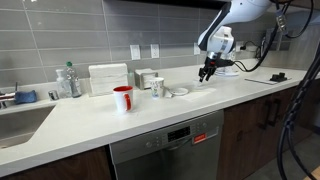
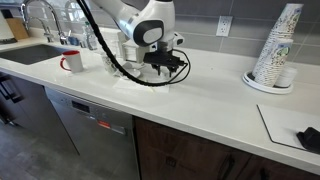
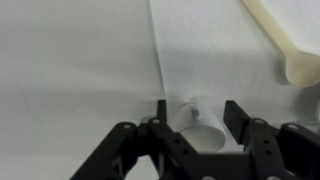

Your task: Pour the content of the cup onto the plate

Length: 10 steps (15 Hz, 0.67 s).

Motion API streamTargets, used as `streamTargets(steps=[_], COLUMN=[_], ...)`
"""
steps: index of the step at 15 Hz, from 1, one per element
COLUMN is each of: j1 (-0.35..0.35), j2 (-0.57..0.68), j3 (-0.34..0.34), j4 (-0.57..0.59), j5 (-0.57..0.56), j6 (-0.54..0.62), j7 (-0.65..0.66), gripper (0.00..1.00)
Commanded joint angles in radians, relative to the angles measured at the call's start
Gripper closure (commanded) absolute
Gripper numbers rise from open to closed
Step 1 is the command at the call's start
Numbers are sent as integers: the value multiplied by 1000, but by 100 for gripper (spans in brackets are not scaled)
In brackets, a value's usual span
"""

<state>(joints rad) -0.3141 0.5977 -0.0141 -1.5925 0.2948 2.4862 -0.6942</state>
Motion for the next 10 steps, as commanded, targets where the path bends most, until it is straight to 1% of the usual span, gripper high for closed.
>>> streamTargets(steps=[1, 2, 4, 5, 6, 8, 10], j1=[-27, -28, -30, -30, -31, -31, -35], j2=[43, 48, 56, 59, 63, 71, 77], j3=[27, 29, 34, 35, 38, 42, 50], j4=[51, 57, 67, 69, 74, 82, 87], j5=[-42, -49, -63, -72, -79, -90, -97], j6=[-9, -11, -17, -15, -18, -21, -25], j7=[-14, -15, -18, -18, -19, -22, -29], gripper=[55, 60, 58, 60, 60, 65, 65])
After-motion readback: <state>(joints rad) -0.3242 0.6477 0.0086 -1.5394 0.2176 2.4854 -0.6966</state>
